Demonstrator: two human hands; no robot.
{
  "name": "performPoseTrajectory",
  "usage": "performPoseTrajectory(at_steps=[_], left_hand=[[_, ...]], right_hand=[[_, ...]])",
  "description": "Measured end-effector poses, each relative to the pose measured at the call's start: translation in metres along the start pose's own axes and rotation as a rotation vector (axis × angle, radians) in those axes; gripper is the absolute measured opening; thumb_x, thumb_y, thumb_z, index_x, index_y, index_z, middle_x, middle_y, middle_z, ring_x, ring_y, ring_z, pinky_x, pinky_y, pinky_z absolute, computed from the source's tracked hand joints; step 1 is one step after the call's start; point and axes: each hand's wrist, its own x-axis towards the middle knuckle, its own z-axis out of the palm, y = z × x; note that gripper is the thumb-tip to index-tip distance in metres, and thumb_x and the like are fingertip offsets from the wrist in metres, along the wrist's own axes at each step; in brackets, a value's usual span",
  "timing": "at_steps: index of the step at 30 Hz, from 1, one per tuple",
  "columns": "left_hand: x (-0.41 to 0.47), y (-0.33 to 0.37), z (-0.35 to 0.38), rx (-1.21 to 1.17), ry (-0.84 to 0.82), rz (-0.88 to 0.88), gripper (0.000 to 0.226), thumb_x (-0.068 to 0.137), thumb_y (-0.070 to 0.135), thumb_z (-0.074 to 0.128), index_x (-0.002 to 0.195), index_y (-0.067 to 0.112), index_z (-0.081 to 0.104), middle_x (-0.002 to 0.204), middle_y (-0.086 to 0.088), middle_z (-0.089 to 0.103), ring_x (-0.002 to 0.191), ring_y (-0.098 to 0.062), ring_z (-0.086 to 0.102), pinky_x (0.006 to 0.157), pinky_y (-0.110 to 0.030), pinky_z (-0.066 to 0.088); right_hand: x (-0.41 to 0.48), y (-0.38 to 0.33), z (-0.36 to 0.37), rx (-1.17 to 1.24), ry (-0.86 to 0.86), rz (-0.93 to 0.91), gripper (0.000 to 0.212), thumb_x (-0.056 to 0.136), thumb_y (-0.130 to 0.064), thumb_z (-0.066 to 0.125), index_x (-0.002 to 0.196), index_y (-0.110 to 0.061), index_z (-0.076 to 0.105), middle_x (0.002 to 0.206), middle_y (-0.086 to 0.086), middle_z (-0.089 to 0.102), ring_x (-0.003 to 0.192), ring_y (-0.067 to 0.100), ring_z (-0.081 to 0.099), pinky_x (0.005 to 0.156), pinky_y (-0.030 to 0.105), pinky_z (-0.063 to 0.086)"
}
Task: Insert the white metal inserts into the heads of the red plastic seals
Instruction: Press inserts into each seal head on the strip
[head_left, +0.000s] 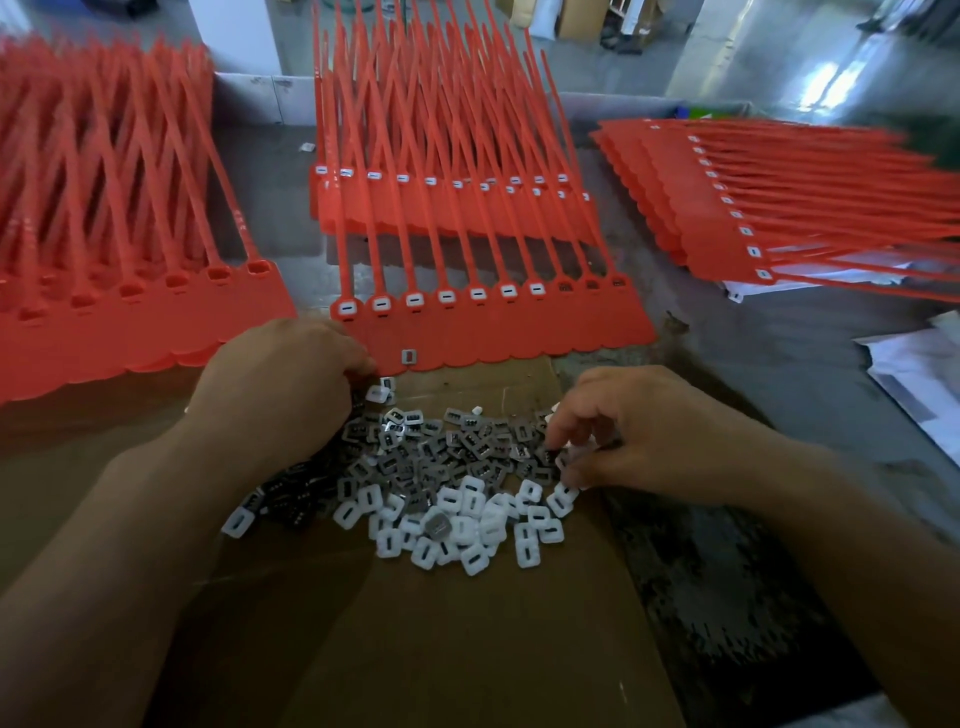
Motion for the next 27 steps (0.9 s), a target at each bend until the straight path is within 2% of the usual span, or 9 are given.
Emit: performPoseTrajectory(at_steps=[6, 10, 14, 17, 20, 24, 25, 27], left_hand=[[-0.001, 0.000, -0.001, -0.008, -0.001, -0.002, 0.042, 0.085, 0.005, 0.045, 0.113, 0.029, 0.064, 0.127, 0.007, 0.055, 0.113, -0.019, 0.052, 0.094, -0.040, 0.044], [-0.001, 0.000, 0.000, -0.014, 0.006, 0.001, 0.042, 0.084, 0.004, 0.045, 0.113, 0.027, 0.065, 0.126, 0.006, 0.056, 0.112, -0.019, 0.052, 0.093, -0.040, 0.045], [-0.002, 0.001, -0.001, -0.023, 0.012, 0.001, 0.041, 0.084, 0.004, 0.046, 0.111, 0.027, 0.066, 0.124, 0.006, 0.058, 0.110, -0.019, 0.054, 0.093, -0.041, 0.046], [-0.002, 0.002, -0.001, -0.029, 0.008, -0.001, 0.041, 0.085, 0.004, 0.045, 0.111, 0.028, 0.066, 0.124, 0.007, 0.058, 0.110, -0.019, 0.054, 0.092, -0.041, 0.046], [-0.002, 0.002, 0.000, -0.028, 0.008, -0.001, 0.041, 0.085, 0.005, 0.045, 0.111, 0.028, 0.066, 0.125, 0.006, 0.057, 0.110, -0.019, 0.054, 0.092, -0.042, 0.046], [-0.002, 0.002, -0.001, -0.035, 0.010, -0.008, 0.042, 0.084, 0.004, 0.045, 0.111, 0.027, 0.066, 0.124, 0.007, 0.058, 0.109, -0.019, 0.054, 0.091, -0.041, 0.046], [-0.002, 0.003, -0.001, -0.034, 0.012, -0.009, 0.042, 0.084, 0.004, 0.045, 0.111, 0.027, 0.066, 0.124, 0.007, 0.057, 0.109, -0.019, 0.053, 0.091, -0.040, 0.046], [-0.003, 0.003, -0.001, -0.031, 0.013, -0.009, 0.042, 0.084, 0.004, 0.045, 0.112, 0.027, 0.065, 0.125, 0.007, 0.057, 0.110, -0.018, 0.053, 0.092, -0.039, 0.046]], right_hand=[[0.000, 0.000, 0.000, -0.024, 0.021, -0.012, 0.029, 0.076, -0.030, 0.073, 0.066, -0.039, 0.047, 0.077, -0.016, 0.049, 0.075, -0.009, 0.046, 0.066, 0.008, 0.035], [-0.002, -0.002, 0.000, 0.139, 0.146, -0.031, 0.018, 0.076, -0.026, 0.071, 0.068, -0.033, 0.056, 0.071, -0.011, 0.054, 0.069, -0.006, 0.050, 0.065, 0.008, 0.038], [0.001, 0.000, -0.002, 0.292, 0.270, 0.057, 0.014, 0.078, -0.022, 0.068, 0.068, -0.024, 0.059, 0.059, -0.005, 0.064, 0.052, 0.003, 0.058, 0.053, 0.016, 0.047], [0.006, 0.006, -0.007, 0.387, 0.283, 0.124, 0.016, 0.080, -0.014, 0.068, 0.068, -0.020, 0.059, 0.061, -0.001, 0.068, 0.054, 0.006, 0.063, 0.057, 0.015, 0.051], [0.016, 0.016, -0.015, 0.384, 0.354, 0.177, 0.020, 0.074, -0.005, 0.071, 0.066, -0.020, 0.061, 0.061, 0.000, 0.067, 0.051, 0.001, 0.058, 0.055, 0.010, 0.047], [0.042, 0.034, -0.024, 0.466, 0.442, 0.263, 0.016, 0.079, -0.005, 0.069, 0.079, -0.019, 0.060, 0.069, 0.003, 0.067, 0.057, 0.010, 0.063, 0.058, 0.021, 0.055], [0.050, 0.039, -0.025, 0.453, 0.466, 0.277, 0.014, 0.081, -0.005, 0.068, 0.078, -0.017, 0.061, 0.070, 0.004, 0.066, 0.059, 0.012, 0.063, 0.060, 0.024, 0.054], [0.066, 0.049, -0.026, 0.355, 0.505, 0.274, 0.009, 0.081, -0.006, 0.067, 0.077, -0.014, 0.065, 0.070, 0.000, 0.063, 0.061, 0.007, 0.058, 0.063, 0.020, 0.046]])
